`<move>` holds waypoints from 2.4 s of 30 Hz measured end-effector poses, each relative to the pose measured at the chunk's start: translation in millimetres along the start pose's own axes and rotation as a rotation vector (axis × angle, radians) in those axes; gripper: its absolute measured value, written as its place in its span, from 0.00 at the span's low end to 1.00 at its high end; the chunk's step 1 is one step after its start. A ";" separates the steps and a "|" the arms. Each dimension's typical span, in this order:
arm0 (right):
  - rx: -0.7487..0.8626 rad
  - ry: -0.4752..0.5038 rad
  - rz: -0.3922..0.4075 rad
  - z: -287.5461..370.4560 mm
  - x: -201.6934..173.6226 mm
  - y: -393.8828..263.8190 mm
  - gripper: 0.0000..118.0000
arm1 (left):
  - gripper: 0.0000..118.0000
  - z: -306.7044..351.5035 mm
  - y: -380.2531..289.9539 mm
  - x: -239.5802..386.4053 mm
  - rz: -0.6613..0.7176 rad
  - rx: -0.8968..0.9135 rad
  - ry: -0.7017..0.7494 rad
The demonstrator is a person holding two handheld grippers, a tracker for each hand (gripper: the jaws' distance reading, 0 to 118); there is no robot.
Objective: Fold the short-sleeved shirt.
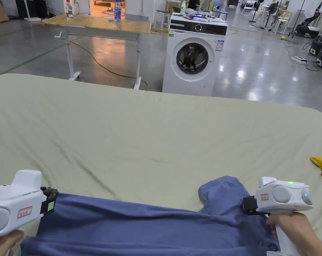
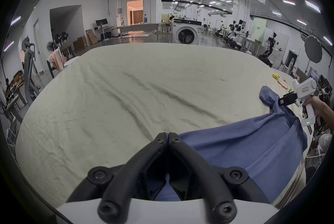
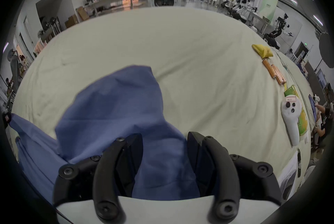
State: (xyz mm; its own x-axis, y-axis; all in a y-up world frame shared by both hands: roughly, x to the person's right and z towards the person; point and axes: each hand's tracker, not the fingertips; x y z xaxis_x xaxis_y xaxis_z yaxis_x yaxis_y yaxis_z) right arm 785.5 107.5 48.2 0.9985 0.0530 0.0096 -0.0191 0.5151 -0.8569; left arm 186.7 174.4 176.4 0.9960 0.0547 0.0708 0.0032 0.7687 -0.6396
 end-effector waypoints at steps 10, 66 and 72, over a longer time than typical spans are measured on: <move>0.025 0.034 -0.011 5.1 1.9 3.9 0.02 | 0.00 -4.1 -2.1 -2.1 0.024 -0.008 0.007; -0.033 -0.045 0.134 164.7 -0.5 -235.2 0.07 | 0.06 90.2 -139.9 -15.4 -0.032 -0.202 -0.032; 0.153 -0.129 0.056 212.8 -5.3 -214.2 0.57 | 0.35 105.6 -111.5 -2.5 0.010 -0.039 -0.012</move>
State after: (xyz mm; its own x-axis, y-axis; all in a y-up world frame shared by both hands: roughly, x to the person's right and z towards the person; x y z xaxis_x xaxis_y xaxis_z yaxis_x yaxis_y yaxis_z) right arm 773.6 178.9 341.3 0.9812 0.1892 0.0383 -0.0917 0.6316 -0.7699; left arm 174.5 155.8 328.4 0.9949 0.0696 0.0734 -0.0025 0.7424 -0.6700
